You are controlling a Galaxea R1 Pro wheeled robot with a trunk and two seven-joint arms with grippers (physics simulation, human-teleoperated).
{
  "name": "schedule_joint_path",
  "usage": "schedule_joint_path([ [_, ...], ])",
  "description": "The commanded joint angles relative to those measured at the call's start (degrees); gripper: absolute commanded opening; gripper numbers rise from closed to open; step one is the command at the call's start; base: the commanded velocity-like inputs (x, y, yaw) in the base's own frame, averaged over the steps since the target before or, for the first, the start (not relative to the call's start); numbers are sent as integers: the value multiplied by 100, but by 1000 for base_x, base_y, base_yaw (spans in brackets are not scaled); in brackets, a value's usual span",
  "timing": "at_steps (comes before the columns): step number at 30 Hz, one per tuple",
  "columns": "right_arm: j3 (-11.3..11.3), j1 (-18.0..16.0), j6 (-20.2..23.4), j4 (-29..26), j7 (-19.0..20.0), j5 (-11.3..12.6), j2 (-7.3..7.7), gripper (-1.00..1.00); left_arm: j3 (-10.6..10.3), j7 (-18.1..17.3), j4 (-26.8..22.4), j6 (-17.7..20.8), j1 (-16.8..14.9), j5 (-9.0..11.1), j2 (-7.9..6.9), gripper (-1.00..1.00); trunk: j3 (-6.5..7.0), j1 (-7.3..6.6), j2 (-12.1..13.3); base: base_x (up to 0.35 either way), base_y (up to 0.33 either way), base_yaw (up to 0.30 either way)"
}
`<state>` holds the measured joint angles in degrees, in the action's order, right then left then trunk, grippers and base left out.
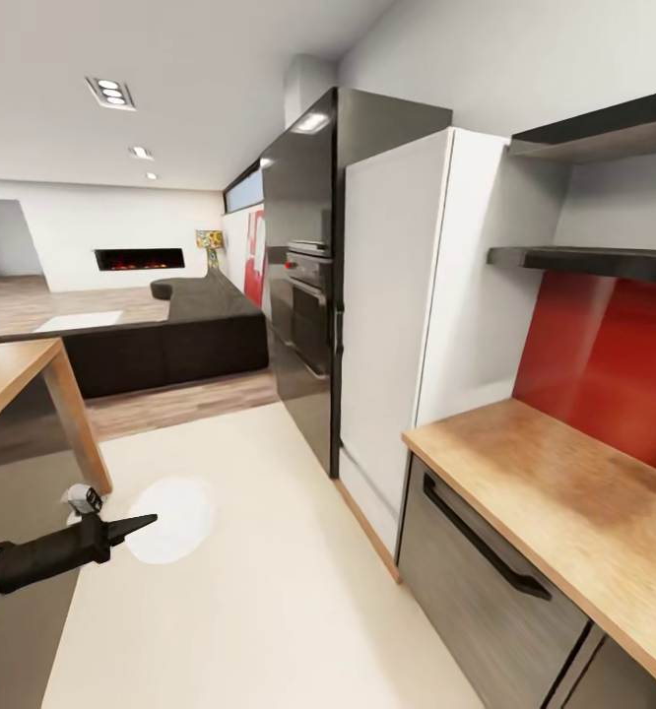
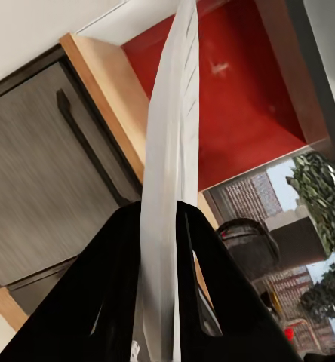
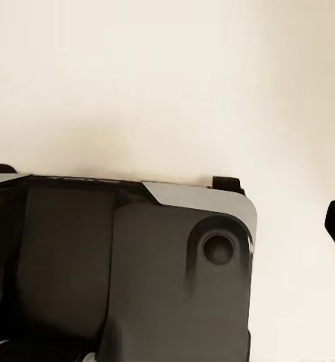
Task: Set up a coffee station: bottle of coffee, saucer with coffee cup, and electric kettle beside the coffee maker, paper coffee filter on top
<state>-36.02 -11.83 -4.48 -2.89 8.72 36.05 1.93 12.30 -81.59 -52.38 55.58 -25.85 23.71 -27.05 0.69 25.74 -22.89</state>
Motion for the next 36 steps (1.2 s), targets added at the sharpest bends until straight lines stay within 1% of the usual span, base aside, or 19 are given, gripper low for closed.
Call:
schedule_joint_path([
  [1,-45,-3,-18,8,25,62,0,100,1,3,-1,40,1,10,-2,-100,-2,5,-3,269,84,-263],
  [6,-45,-3,-18,8,25,61,0,100,1,3,-1,40,1,10,-2,-100,-2,5,-3,115,27,-263],
  [17,-45,-3,-18,11,25,65,0,100,1,6,-1,42,1,10,4,-100,-2,5,-3,6,1,-263],
  [20,-45,-3,-18,10,25,68,-1,100,-9,64,-4,40,-1,-24,28,-100,-2,5,-3,0,0,-263],
  [22,-43,-3,-18,8,25,69,0,100,-29,164,-27,83,-41,-22,76,-100,-2,5,-3,0,0,-263],
  [24,-37,-3,-18,0,25,69,-6,100,-55,283,-85,159,-116,-34,241,-100,-2,5,-3,0,0,-263],
  [25,-34,-3,-18,-3,25,69,-7,100,-61,332,-84,186,-206,-40,295,-100,-2,5,-3,0,0,-263],
  [27,-30,-3,-18,-9,25,69,-8,100,-68,475,-31,218,-520,-51,371,-100,-2,5,-3,0,0,-263],
  [31,-28,-3,-18,-17,25,69,-8,100,-74,970,175,264,-1137,-52,463,-100,-2,5,-3,0,0,-263],
  [32,-28,-3,-18,-18,25,69,-8,100,-72,1143,292,284,-1375,-51,509,-100,-2,5,-3,0,0,-263],
  [33,-28,-2,-18,-18,25,69,-8,100,-71,1249,402,291,-1539,-51,560,-100,-2,5,-3,0,0,-263],
  [36,-28,-3,-18,-14,25,69,-8,100,-76,1481,843,300,-2030,-51,776,-100,2,5,-3,0,0,-263],
])
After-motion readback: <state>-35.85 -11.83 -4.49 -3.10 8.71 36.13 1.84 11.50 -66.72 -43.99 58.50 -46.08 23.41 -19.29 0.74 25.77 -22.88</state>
